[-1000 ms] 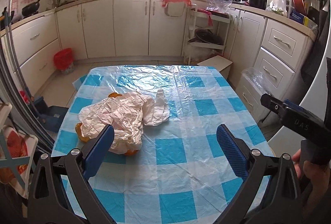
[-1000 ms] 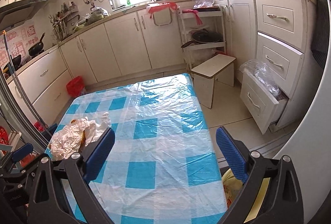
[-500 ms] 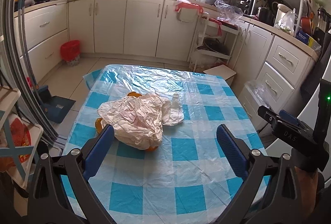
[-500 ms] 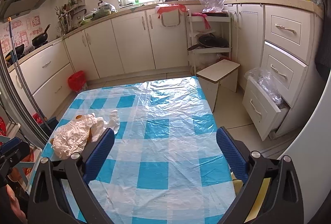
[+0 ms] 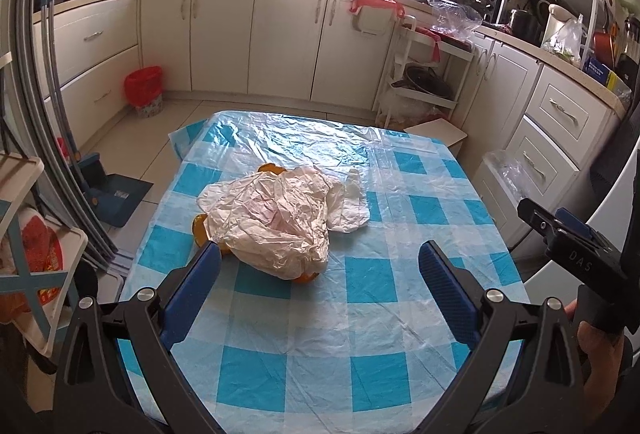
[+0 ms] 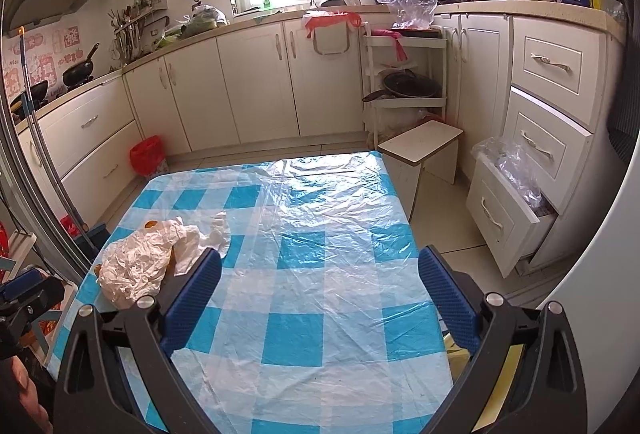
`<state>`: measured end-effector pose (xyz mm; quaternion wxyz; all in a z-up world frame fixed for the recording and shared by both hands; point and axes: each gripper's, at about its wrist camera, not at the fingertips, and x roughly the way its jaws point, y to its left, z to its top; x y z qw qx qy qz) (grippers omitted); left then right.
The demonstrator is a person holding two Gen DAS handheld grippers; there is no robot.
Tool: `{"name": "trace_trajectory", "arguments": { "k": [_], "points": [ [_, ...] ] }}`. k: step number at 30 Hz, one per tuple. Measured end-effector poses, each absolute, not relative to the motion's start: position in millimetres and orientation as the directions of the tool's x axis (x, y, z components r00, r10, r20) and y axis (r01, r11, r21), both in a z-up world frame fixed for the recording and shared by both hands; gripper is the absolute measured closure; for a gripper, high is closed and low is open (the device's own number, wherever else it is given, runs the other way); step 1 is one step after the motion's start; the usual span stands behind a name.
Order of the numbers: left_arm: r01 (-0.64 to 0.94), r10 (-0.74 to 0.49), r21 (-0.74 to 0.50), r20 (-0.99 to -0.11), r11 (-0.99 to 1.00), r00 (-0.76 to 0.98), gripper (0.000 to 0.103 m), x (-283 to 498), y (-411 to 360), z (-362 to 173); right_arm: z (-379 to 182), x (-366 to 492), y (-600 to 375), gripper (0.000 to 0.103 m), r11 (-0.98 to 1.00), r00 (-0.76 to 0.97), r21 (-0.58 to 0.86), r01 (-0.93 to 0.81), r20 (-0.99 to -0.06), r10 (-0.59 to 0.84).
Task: Collect trash
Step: 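Move the left tool toward the white plastic bag with orange peels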
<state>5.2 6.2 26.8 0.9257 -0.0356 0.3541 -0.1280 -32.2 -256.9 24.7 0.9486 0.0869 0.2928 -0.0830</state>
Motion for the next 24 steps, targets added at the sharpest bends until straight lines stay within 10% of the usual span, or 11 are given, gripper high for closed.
{"name": "trace_trajectory", "arguments": {
  "k": [24],
  "points": [
    [-0.053, -0.286, -0.434, -0.675, 0.899, 0.681, 0.008, 29.8, 90.1, -8.0, 15.4, -29.2, -248.5, 0.008, 0.978, 0.796, 0.102, 0.182, -0.599, -0.085]
  ]
}}
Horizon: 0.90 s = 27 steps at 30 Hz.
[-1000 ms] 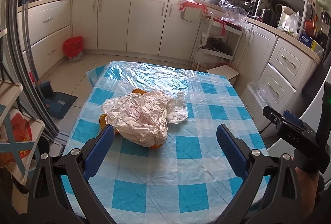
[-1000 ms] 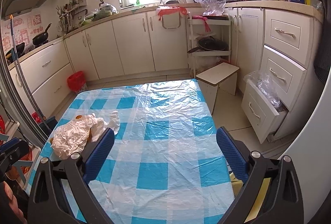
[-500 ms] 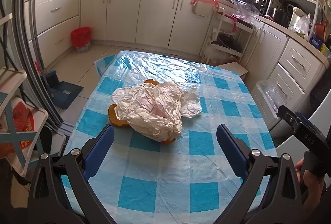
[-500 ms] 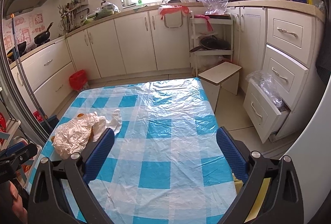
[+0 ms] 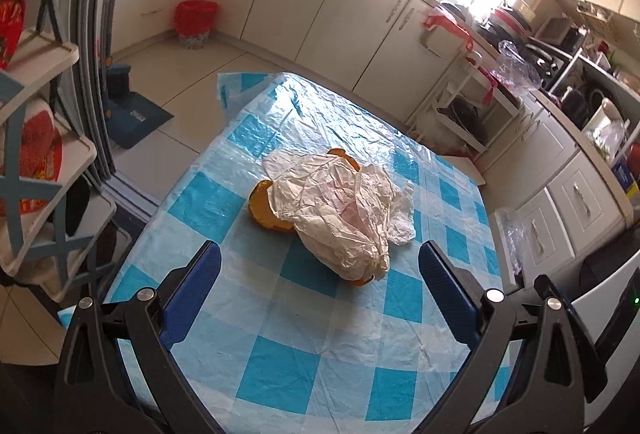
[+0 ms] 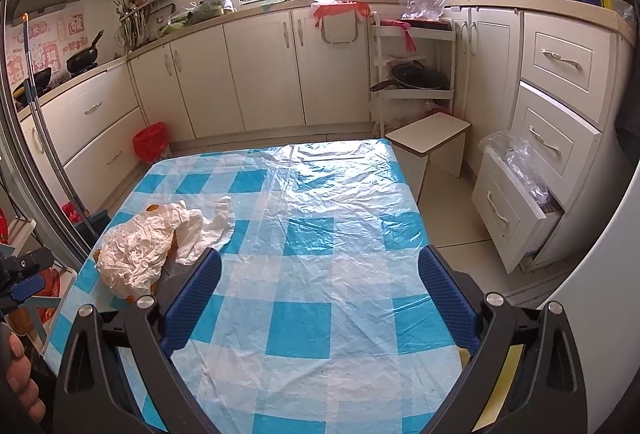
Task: Collect trash
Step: 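Move the left tool toward the white plastic bag with orange peels, then grasp the white plastic bag and orange peel with the left tool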
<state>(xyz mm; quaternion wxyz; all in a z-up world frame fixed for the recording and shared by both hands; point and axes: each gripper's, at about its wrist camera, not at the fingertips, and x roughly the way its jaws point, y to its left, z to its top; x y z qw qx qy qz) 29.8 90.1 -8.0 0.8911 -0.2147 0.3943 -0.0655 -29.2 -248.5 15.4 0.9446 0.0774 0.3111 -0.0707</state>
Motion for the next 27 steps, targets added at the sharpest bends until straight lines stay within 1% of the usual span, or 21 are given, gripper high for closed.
{"name": "trace_trajectory", "arguments": {
  "k": [6, 11, 14, 17, 23, 27],
  "points": [
    [-0.118, -0.334, -0.541, -0.660, 0.832, 0.673, 0.008, 36.5, 109.4, -24.5, 9.9, -25.7, -246.0, 0.008, 0.979, 0.789, 0.112, 0.169, -0.611, -0.066],
    [-0.117, -0.419, -0.606, -0.663, 0.787, 0.621, 0.008, 48.0, 97.4, -42.9, 2.9, -24.1, -243.6, 0.008, 0.982, 0.782, 0.114, 0.153, -0.621, -0.050],
    [-0.111, -0.431, -0.604, -0.674, 0.789, 0.600, 0.008, 54.7, 83.9, -51.6, -0.9, -23.2, -246.3, 0.008, 0.980, 0.775, 0.129, 0.151, -0.631, -0.036],
    [-0.118, -0.404, -0.575, -0.693, 0.810, 0.597, 0.008, 64.5, 71.0, -58.9, -2.2, -24.5, -249.6, 0.008, 0.980, 0.775, 0.132, 0.152, -0.631, -0.035],
    [-0.168, -0.394, -0.573, -0.720, 0.802, 0.572, 0.008, 82.8, 55.7, -78.1, -4.7, -26.9, -260.4, 0.008, 0.974, 0.774, 0.156, 0.166, -0.632, -0.030],
    [-0.201, -0.367, -0.549, -0.747, 0.811, 0.555, 0.008, 92.7, 47.3, -88.8, -6.2, -28.0, -268.1, 0.008, 0.971, 0.770, 0.170, 0.171, -0.638, -0.024]
  ]
}}
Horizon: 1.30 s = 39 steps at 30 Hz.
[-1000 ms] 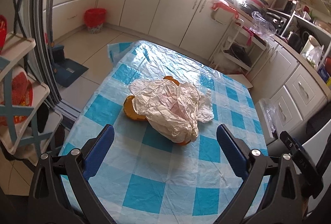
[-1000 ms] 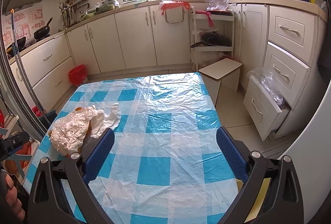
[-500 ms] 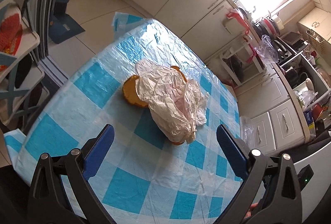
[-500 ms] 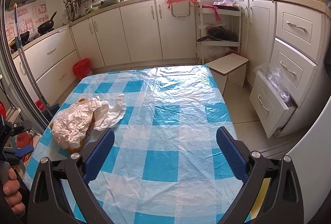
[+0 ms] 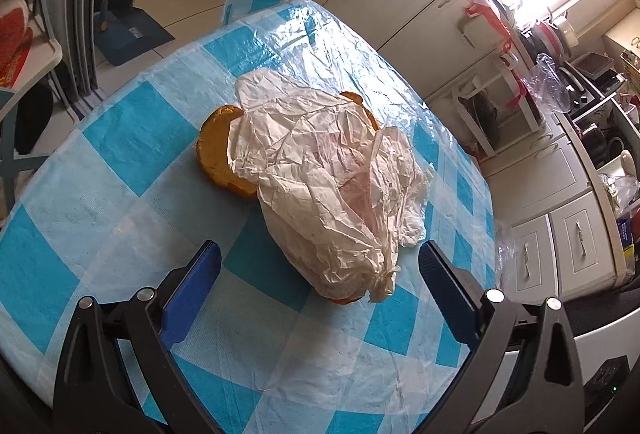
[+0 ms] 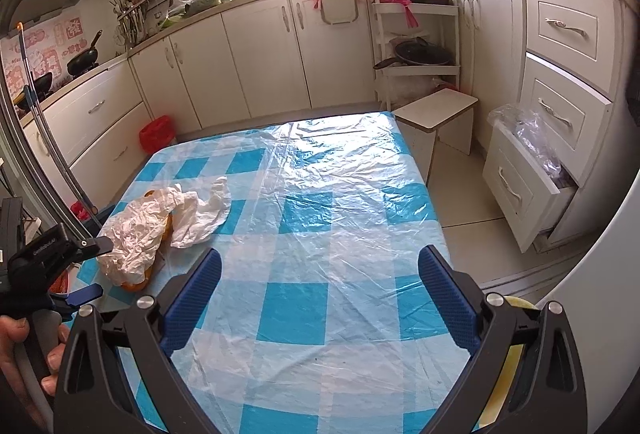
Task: Collect trash
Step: 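Grasp the white plastic bag and orange peel with the left tool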
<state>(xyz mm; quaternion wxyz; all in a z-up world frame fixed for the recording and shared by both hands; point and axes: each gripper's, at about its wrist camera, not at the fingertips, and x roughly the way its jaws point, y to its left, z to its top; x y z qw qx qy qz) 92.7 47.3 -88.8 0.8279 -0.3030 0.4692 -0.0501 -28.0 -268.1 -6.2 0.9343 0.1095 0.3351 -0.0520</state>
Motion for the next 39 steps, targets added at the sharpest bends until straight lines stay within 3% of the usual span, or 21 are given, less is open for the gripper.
{"name": "trace_trajectory", "arguments": {
  "k": [3, 6, 9, 11, 14, 22, 30, 39],
  "points": [
    [-0.226, -0.370, -0.567, -0.741, 0.792, 0.561, 0.010, 94.9, 51.2, -91.9, -5.0, -29.6, -273.1, 0.008, 0.968, 0.774, 0.178, 0.176, -0.633, -0.025],
    [-0.236, -0.398, -0.600, -0.727, 0.764, 0.560, 0.021, 98.2, 54.0, -94.4, -5.4, -30.2, -277.5, 0.008, 0.965, 0.773, 0.189, 0.181, -0.634, -0.020],
    [-0.238, -0.422, -0.623, -0.717, 0.745, 0.555, 0.039, 100.5, 54.7, -98.3, -6.0, -30.4, -279.4, 0.008, 0.964, 0.772, 0.193, 0.181, -0.635, -0.018],
    [-0.233, -0.438, -0.636, -0.709, 0.736, 0.552, 0.060, 101.3, 54.6, -99.8, -5.9, -30.4, -280.0, 0.008, 0.964, 0.773, 0.194, 0.181, -0.635, -0.018],
    [-0.210, -0.443, -0.643, -0.694, 0.737, 0.568, 0.072, 99.1, 56.3, -94.4, -5.8, -30.6, -280.4, 0.008, 0.963, 0.773, 0.197, 0.181, -0.634, -0.016],
    [-0.108, -0.485, -0.689, -0.603, 0.717, 0.633, 0.092, 84.0, 70.8, -56.0, -6.2, -26.1, -271.9, 0.008, 0.967, 0.770, 0.189, 0.169, -0.638, -0.010],
    [-0.026, -0.488, -0.709, -0.510, 0.705, 0.708, 0.095, 61.7, 103.8, -10.0, -12.3, -14.5, -243.4, 0.008, 0.980, 0.752, 0.160, 0.117, -0.659, 0.018],
    [0.013, -0.482, -0.717, -0.455, 0.697, 0.749, 0.095, 38.7, 136.3, 17.0, -28.9, 12.2, -173.0, 0.008, 0.975, 0.684, 0.204, -0.083, -0.700, 0.205]
  ]
}}
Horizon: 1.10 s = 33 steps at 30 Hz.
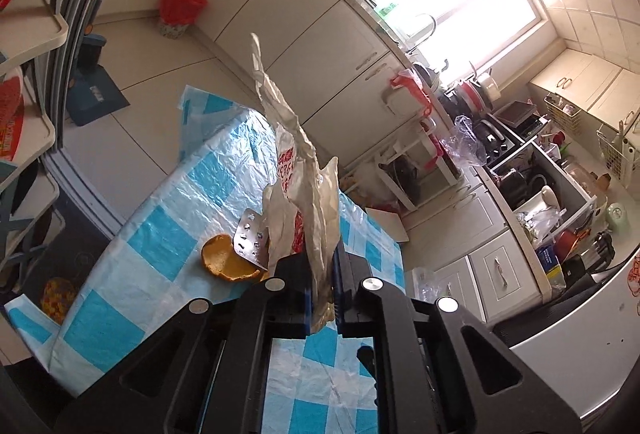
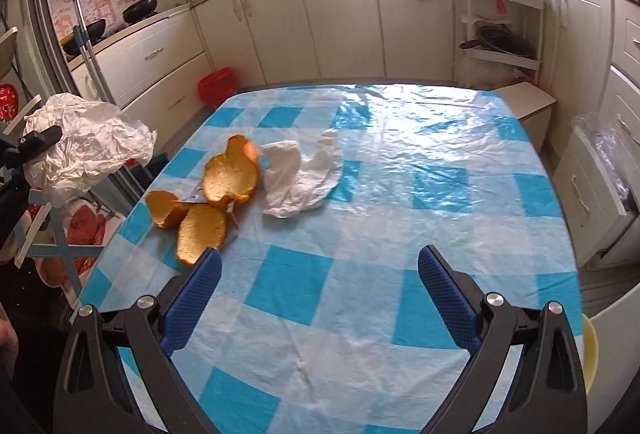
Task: Collect trash
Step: 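Grasp the white plastic bag and orange peel with the left tool, then lift the bag with the left tool while the right tool grasps an orange peel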
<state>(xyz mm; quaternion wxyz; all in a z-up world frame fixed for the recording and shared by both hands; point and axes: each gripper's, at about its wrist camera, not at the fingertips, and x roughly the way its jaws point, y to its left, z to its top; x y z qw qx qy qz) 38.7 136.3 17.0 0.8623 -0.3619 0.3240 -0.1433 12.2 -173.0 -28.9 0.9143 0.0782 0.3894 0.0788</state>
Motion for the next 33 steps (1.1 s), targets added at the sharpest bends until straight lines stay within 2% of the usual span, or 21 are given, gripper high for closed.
{"name": "trace_trajectory", "arguments": {
  "k": [3, 5, 7, 12, 14, 17, 19, 20, 21, 27, 33],
  "points": [
    [0.012, -0.496, -0.730, -0.452, 0.683, 0.742, 0.095, 37.4, 140.6, 14.0, -32.9, 21.3, -152.3, 0.010, 0.967, 0.663, 0.227, -0.113, -0.708, 0.244],
    [0.013, -0.504, -0.736, -0.449, 0.677, 0.738, 0.095, 36.7, 142.8, 13.9, -37.2, 29.6, -138.8, 0.014, 0.967, 0.650, 0.224, -0.125, -0.717, 0.250],
    [0.018, -0.507, -0.738, -0.446, 0.675, 0.738, 0.095, 35.6, 142.0, 12.5, -45.0, 42.3, -126.2, 0.025, 0.967, 0.628, 0.226, -0.122, -0.737, 0.251],
    [0.026, -0.514, -0.744, -0.435, 0.667, 0.740, 0.095, 36.0, 146.0, 12.2, -65.3, 67.0, -99.8, 0.028, 0.976, 0.581, 0.196, -0.093, -0.785, 0.214],
    [0.022, -0.518, -0.749, -0.436, 0.662, 0.736, 0.095, 37.4, 147.4, 9.9, -68.8, 70.1, -89.1, 0.033, 0.983, 0.574, 0.155, -0.101, -0.797, 0.185],
    [0.015, -0.522, -0.752, -0.443, 0.659, 0.729, 0.095, 39.5, 146.9, 6.4, -67.5, 70.8, -77.8, 0.059, 0.983, 0.574, 0.125, -0.132, -0.799, 0.179],
    [0.016, -0.524, -0.751, -0.445, 0.660, 0.726, 0.095, 40.0, 144.6, 6.2, -67.4, 68.4, -72.3, 0.081, 0.979, 0.570, 0.113, -0.172, -0.799, 0.192],
    [0.019, -0.527, -0.750, -0.446, 0.661, 0.724, 0.095, 39.9, 143.7, 5.7, -66.6, 65.9, -71.3, 0.085, 0.976, 0.565, 0.110, -0.186, -0.801, 0.198],
    [0.023, -0.529, -0.748, -0.447, 0.663, 0.721, 0.095, 40.0, 142.1, 5.7, -64.5, 62.5, -71.1, 0.094, 0.975, 0.564, 0.098, -0.198, -0.803, 0.195],
    [0.063, -0.554, -0.727, -0.461, 0.684, 0.694, 0.095, 38.8, 120.8, 5.8, -49.2, 25.4, -117.8, 0.098, 0.981, 0.588, 0.077, -0.180, -0.791, 0.170],
    [0.138, -0.579, -0.663, -0.511, 0.736, 0.635, 0.095, 35.5, 74.2, 1.2, -40.4, -19.1, -211.2, 0.098, 0.994, 0.614, 0.104, -0.009, -0.784, 0.088]
  ]
}}
